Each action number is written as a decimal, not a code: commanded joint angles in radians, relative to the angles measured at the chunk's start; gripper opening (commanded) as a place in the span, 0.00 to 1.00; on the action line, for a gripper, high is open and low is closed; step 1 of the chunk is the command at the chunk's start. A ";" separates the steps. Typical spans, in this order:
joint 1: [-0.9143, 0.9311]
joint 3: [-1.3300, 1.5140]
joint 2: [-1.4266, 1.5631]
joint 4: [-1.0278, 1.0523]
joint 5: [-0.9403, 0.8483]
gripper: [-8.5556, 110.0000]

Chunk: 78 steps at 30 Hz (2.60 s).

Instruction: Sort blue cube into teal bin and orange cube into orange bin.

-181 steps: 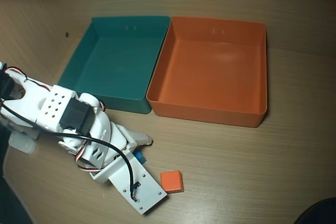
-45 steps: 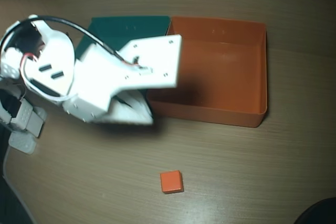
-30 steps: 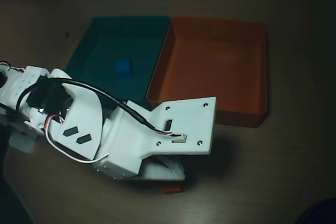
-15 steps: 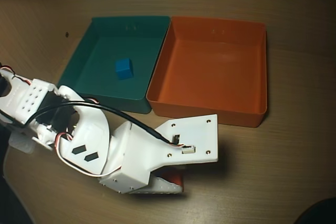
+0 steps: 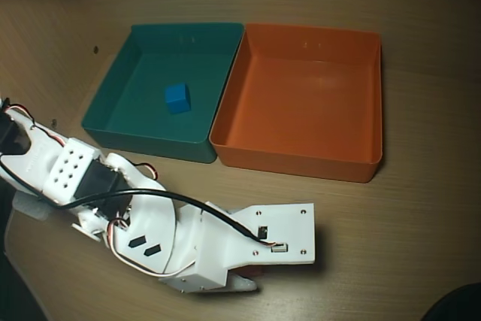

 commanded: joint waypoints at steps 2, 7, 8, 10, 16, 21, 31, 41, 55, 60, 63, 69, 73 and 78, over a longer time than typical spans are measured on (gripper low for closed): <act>0.012 -0.069 -0.009 -0.014 -0.005 0.40; 0.012 -0.069 -0.052 -0.014 -0.005 0.40; 0.012 -0.069 -0.058 -0.014 0.000 0.40; 0.012 -0.069 -0.064 -0.014 0.011 0.39; 0.011 -0.069 -0.078 -0.014 0.014 0.24; 0.011 -0.069 -0.067 -0.011 0.014 0.06; -0.006 -0.057 0.202 0.002 0.018 0.03; -0.135 -0.054 0.462 0.002 0.284 0.02; -0.433 -0.083 0.449 0.003 0.416 0.02; -0.474 -0.163 0.370 0.003 0.416 0.02; -0.480 -0.249 0.290 0.003 0.416 0.02; -0.491 -0.462 0.077 0.003 0.416 0.02; -0.492 -0.600 -0.077 0.003 0.416 0.02; -0.515 -0.698 -0.238 0.003 0.402 0.02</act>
